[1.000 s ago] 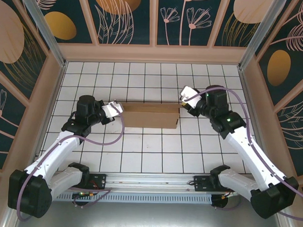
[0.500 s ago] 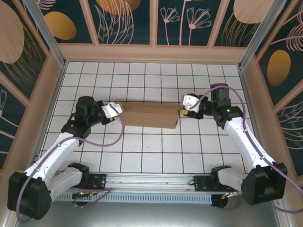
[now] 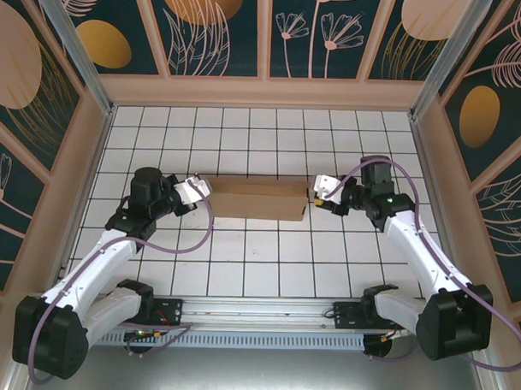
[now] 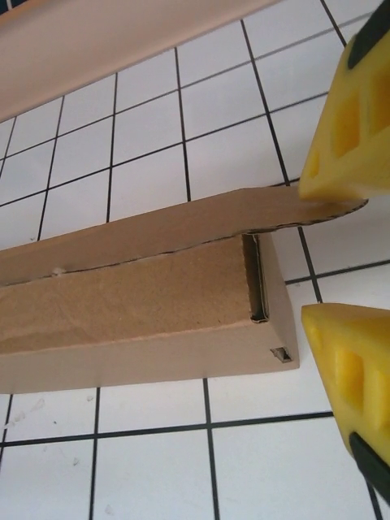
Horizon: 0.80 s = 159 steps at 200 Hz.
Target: Fold the paper box
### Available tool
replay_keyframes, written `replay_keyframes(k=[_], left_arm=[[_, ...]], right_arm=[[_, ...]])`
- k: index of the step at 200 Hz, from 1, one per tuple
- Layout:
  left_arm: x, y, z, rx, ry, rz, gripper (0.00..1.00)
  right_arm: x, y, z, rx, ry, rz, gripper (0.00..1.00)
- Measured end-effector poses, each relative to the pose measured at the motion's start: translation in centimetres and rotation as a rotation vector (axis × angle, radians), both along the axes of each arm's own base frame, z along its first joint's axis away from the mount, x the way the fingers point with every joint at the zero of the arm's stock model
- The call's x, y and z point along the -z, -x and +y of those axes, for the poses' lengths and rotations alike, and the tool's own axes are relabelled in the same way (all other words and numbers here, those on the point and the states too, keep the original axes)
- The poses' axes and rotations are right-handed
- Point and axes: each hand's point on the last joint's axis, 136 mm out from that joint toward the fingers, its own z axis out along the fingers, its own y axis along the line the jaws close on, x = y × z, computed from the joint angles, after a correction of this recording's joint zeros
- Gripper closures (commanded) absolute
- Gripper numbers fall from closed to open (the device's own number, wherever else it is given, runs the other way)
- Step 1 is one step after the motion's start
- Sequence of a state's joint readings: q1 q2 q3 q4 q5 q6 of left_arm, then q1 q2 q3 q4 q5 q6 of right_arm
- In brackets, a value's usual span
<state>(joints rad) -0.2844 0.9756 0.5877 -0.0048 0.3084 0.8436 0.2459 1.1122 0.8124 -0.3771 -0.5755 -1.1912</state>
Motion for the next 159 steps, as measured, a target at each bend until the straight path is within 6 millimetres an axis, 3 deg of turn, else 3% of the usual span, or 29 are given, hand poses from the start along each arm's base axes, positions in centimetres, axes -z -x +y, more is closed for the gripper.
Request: replay_keyframes(k=[55, 93, 119, 159], left_arm=[[-0.8, -0.3, -0.2, 0.003, 0.008, 0.002, 1.0], [-0.8, -0.2, -0.2, 0.004, 0.012, 0.01, 1.0], [-1.0, -0.1, -0.5, -0.003, 0.059, 0.039, 1.0], [-2.5, -0.5, -0.4, -0.127, 0.278, 0.131, 1.0]], right_arm=[[-0.6, -0.4, 0.2, 0.013, -0.011, -0.026, 0.81], [-0.6, -0.6, 0.2, 0.031, -0.006, -0.024, 1.0], [-0.9, -1.1, 0.2, 0.06, -0.008, -0.018, 1.0], [-1.8, -1.6, 0.9, 0.128, -0.077, 0.02, 1.0]])
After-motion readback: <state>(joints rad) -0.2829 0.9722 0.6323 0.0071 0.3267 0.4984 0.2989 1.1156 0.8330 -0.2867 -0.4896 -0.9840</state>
